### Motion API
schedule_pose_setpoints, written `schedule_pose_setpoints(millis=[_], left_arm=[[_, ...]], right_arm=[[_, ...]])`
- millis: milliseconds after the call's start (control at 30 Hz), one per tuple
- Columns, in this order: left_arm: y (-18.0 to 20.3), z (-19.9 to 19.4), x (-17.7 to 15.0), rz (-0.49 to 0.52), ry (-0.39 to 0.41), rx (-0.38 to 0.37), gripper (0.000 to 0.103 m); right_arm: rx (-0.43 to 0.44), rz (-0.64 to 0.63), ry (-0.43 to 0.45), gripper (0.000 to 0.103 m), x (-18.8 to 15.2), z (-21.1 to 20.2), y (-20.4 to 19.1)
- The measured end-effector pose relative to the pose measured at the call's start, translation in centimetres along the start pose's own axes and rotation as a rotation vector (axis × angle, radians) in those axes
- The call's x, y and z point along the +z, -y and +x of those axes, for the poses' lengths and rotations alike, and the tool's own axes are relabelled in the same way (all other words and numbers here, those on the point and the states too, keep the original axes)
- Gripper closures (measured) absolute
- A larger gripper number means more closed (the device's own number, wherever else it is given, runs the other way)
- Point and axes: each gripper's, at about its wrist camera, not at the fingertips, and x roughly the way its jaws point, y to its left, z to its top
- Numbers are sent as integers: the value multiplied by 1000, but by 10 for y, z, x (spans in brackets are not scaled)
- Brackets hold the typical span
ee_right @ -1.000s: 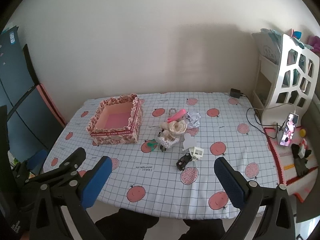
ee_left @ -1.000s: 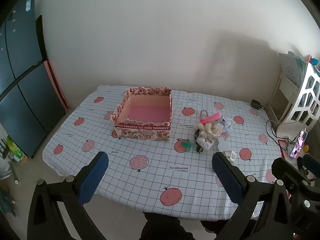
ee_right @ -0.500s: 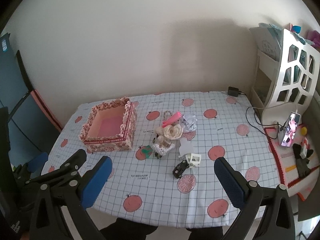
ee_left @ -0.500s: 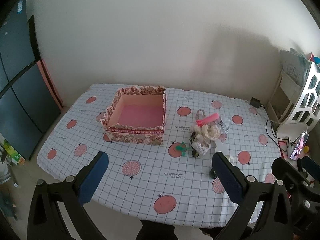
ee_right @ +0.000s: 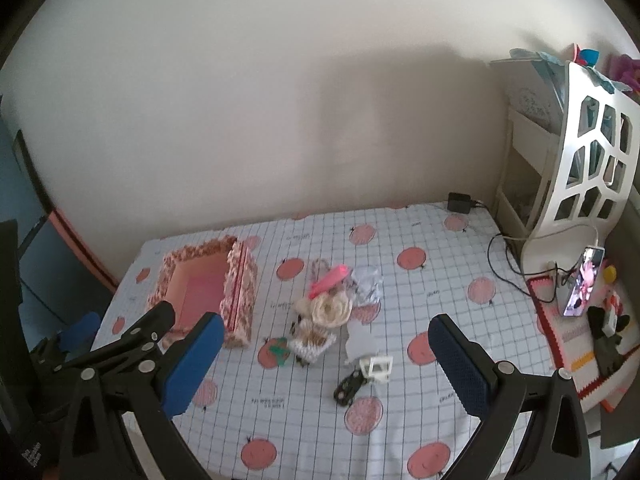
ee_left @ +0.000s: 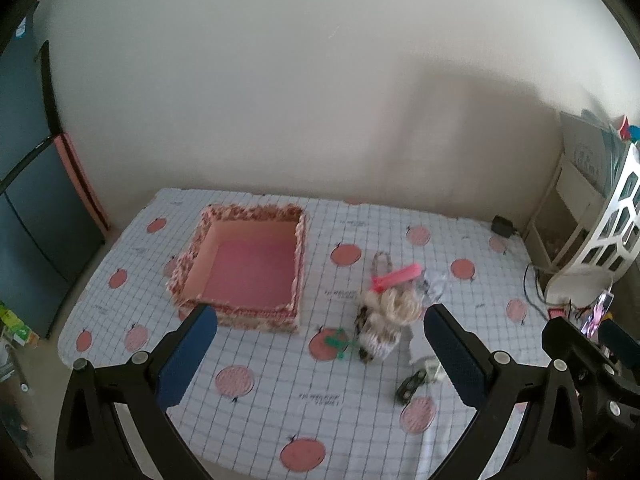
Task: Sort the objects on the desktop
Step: 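Move both grippers forward toward the cluster of small items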
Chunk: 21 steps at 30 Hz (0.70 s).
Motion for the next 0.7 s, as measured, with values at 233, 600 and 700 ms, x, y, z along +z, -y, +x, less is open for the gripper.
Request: schedule_pose_setpoints(millis=[233,600,700], left_arm=[[17,34,21,-2,-16,-32,0],[31,102,32,-6,-63,-81,0],[32,121,28,-14,-85,-88,0]], right_arm=[[-24,34,-13,0,12,31,15],[-42,52,-57,0,22,99,29],[-45,59,-80,0,16,117,32]])
